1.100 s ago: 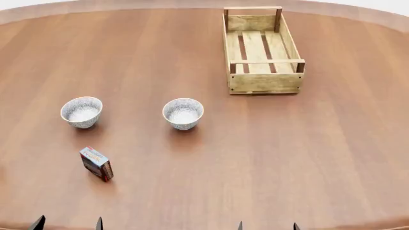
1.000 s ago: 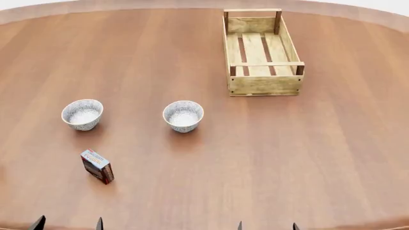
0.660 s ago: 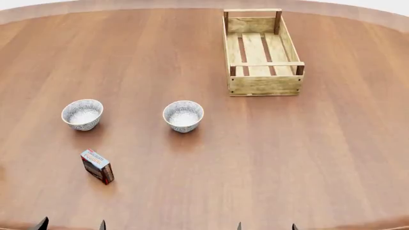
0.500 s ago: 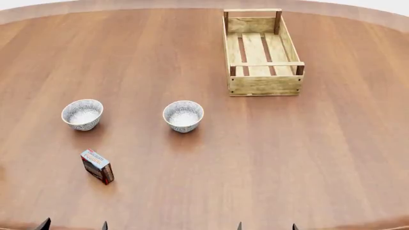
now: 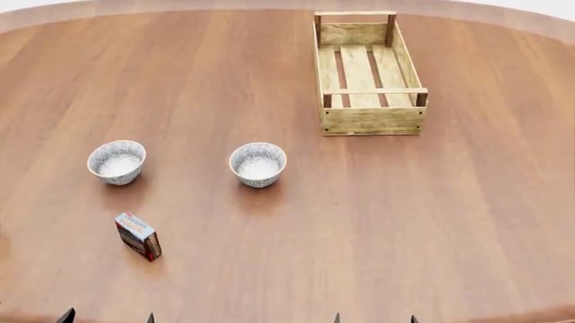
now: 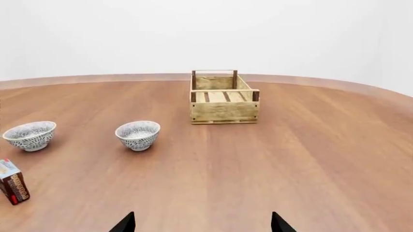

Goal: Stack the right bowl on the left bowl and place them in the tray.

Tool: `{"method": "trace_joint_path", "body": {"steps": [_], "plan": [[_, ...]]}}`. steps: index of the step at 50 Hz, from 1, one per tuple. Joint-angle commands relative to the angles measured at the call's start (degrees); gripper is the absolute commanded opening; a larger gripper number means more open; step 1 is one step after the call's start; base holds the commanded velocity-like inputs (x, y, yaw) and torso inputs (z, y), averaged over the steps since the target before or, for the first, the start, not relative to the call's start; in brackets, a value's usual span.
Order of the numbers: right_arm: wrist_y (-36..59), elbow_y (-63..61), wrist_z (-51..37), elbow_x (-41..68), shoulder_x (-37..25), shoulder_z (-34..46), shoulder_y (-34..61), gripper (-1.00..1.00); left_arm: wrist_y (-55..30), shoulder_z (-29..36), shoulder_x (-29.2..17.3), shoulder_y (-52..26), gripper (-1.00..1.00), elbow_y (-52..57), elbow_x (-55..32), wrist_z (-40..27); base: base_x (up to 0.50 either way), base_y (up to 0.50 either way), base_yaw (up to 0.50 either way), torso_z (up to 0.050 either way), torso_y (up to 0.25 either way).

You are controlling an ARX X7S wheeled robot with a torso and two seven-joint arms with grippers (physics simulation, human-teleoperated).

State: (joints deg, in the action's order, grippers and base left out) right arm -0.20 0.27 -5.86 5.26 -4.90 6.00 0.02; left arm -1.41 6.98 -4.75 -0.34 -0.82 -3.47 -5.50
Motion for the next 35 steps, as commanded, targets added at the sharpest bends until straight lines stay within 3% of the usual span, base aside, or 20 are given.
{"method": "trace_joint_path", "body": {"steps": [1, 35], "plan": [[-0.2, -0.2, 0.3, -0.3, 0.2, -0.3, -0.2, 1.0, 0.5, -0.6, 0.4, 0.2, 1.0, 0.4, -0.5, 0.3, 0.0, 0.0, 0.0, 0.05, -0.041], [0.1, -1.8, -1.8, 1.7, -1.8, 2.2, -0.4, 1.0, 0.1, 1.6, -1.8, 0.7, 1.0, 3.1, -3.3, -1.9, 0.0, 0.0, 0.0, 0.05, -0.043]]}}
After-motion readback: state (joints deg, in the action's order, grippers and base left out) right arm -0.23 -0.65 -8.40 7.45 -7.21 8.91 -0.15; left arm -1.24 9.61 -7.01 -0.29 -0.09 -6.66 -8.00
